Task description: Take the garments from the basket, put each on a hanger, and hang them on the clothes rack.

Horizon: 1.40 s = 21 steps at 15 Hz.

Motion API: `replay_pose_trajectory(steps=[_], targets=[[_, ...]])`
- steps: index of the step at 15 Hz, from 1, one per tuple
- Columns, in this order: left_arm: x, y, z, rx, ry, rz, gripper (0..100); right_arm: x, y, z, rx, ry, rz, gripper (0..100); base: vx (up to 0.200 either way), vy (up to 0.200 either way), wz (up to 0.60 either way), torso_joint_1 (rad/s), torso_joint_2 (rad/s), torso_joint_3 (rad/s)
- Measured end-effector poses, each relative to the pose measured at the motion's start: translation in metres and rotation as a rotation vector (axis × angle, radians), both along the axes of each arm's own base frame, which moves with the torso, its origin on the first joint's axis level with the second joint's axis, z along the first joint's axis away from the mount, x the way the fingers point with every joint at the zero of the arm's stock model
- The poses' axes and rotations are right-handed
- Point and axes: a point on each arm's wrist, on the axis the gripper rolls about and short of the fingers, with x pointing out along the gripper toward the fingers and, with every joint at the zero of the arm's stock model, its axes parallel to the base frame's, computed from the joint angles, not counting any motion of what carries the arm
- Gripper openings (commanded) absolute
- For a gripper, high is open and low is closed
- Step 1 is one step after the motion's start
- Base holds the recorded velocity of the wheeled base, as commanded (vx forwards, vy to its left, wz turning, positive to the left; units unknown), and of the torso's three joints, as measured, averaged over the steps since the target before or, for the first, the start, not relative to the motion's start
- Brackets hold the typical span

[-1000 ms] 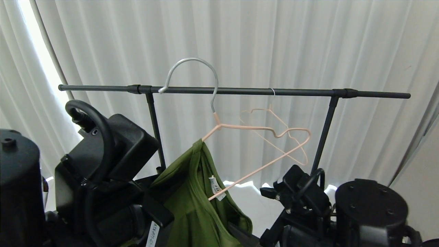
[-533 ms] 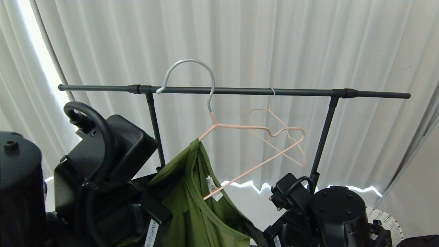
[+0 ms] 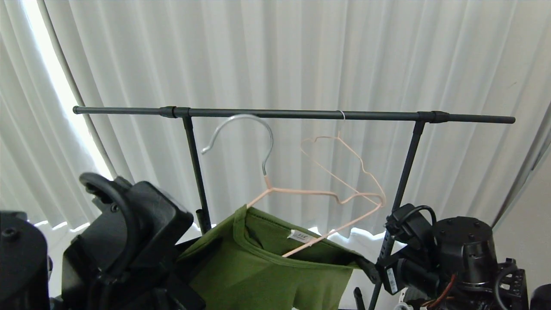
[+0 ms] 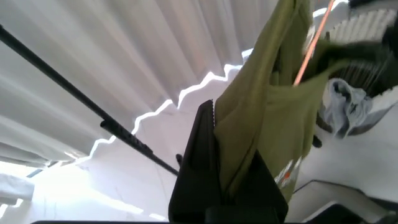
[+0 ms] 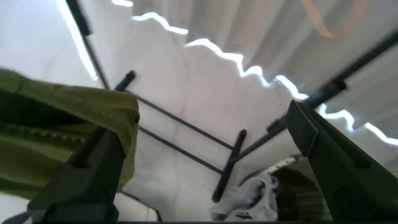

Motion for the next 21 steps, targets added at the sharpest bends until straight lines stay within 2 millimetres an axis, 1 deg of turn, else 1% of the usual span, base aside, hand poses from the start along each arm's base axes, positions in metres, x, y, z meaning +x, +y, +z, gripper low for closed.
replay_pose_trajectory(steps=[1, 3, 6, 9, 10, 12, 13, 15, 18, 19, 21], targets=[[-0.004, 0.005, -0.005, 0.031, -0.004, -0.016, 0, 0.005, -0.007, 0.0, 0.001, -0.001, -0.033, 100, 0.0, 0.0, 0.0, 0.0, 0.0, 0.0], [-0.01, 0.015, -0.016, 0.088, -0.01, -0.045, 0, 0.01, -0.014, 0.002, 0.005, -0.006, -0.069, 100, 0.0, 0.0, 0.0, 0.0, 0.0, 0.0], [-0.018, 0.03, -0.032, 0.157, -0.007, -0.064, 0, 0.01, -0.018, 0.005, 0.013, -0.016, -0.076, 100, 0.0, 0.0, 0.0, 0.0, 0.0, 0.0], [-0.019, 0.038, -0.046, 0.214, 0.022, -0.043, 0, 0.008, -0.019, 0.011, 0.008, -0.04, -0.059, 100, 0.0, 0.0, 0.0, 0.0, 0.0, 0.0], [-0.018, 0.038, -0.049, 0.231, 0.033, -0.034, 0, 0.006, -0.019, 0.014, 0.012, -0.05, -0.038, 100, 0.0, 0.0, 0.0, 0.0, 0.0, 0.0], [-0.013, 0.037, -0.053, 0.272, 0.037, 0.024, 0, -0.002, -0.018, 0.023, 0.031, -0.071, 0.06, 100, 0.0, 0.0, 0.0, 0.0, 0.0, 0.0], [-0.01, 0.035, -0.054, 0.289, 0.035, 0.059, 0, -0.008, -0.017, 0.028, 0.031, -0.081, 0.117, 100, 0.0, 0.0, 0.0, 0.0, 0.0, 0.0], [-0.006, 0.03, -0.054, 0.291, 0.038, 0.076, 0, -0.022, -0.015, 0.035, 0.019, -0.089, 0.196, 100, 0.0, 0.0, 0.0, 0.0, 0.0, 0.0], [-0.005, 0.025, -0.051, 0.247, 0.038, 0.033, 0, -0.042, -0.009, 0.039, 0.01, -0.076, 0.287, 100, 0.0, 0.0, 0.0, 0.0, 0.0, 0.0], [-0.006, 0.022, -0.048, 0.21, 0.034, -0.007, 0, -0.044, -0.009, 0.041, 0.014, -0.081, 0.299, 100, 0.0, 0.0, 0.0, 0.0, 0.0, 0.0], [-0.008, 0.02, -0.047, 0.199, 0.029, -0.03, 0, -0.047, -0.008, 0.042, 0.018, -0.088, 0.309, 100, 0.0, 0.0, 0.0, 0.0, 0.0, 0.0]])
